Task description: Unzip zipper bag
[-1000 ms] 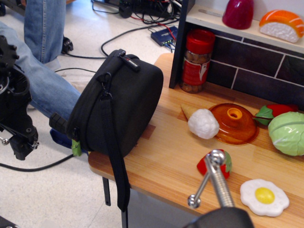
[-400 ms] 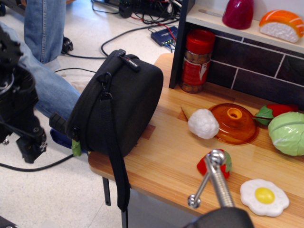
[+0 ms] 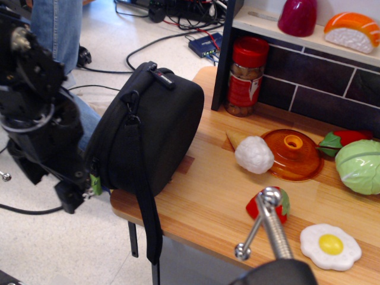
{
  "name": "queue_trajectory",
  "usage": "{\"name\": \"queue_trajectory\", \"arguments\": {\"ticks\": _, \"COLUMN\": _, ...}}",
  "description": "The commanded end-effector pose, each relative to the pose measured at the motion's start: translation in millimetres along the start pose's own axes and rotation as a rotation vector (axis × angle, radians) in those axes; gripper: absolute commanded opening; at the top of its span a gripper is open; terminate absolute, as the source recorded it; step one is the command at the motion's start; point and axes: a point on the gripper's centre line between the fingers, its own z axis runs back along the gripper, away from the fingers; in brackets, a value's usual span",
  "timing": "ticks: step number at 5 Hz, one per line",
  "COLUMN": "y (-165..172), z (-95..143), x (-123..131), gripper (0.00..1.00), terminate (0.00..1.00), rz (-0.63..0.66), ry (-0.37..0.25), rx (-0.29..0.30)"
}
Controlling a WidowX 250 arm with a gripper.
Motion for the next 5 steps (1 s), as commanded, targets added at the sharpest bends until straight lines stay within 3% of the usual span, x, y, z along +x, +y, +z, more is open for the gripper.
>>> {"name": "queue_trajectory", "arguments": {"ticks": 1, "y": -11, "z": -12, "x": 21, "gripper": 1.00, "terminate": 0.00, "rz": 0.046, "ry": -0.040, "rx": 0.008}}
{"name": "queue_trajectory", "arguments": {"ticks": 2, "y": -11, "z": -10, "x": 26, "gripper": 1.00, "terminate": 0.00, "rz": 0.059, "ry": -0.079, "rx": 0.022}}
{"name": "queue_trajectory", "arguments": {"ticks": 3, "y": -7, "z": -2, "x": 32, "gripper": 0.00, "terminate": 0.00, "rz": 0.096, "ry": -0.101, "rx": 0.006}}
{"name": "queue_trajectory", "arguments": {"ticks": 5, "y": -7, "z": 0, "x": 32, "gripper": 0.00, "terminate": 0.00, "rz": 0.107, "ry": -0.142, "rx": 0.033}}
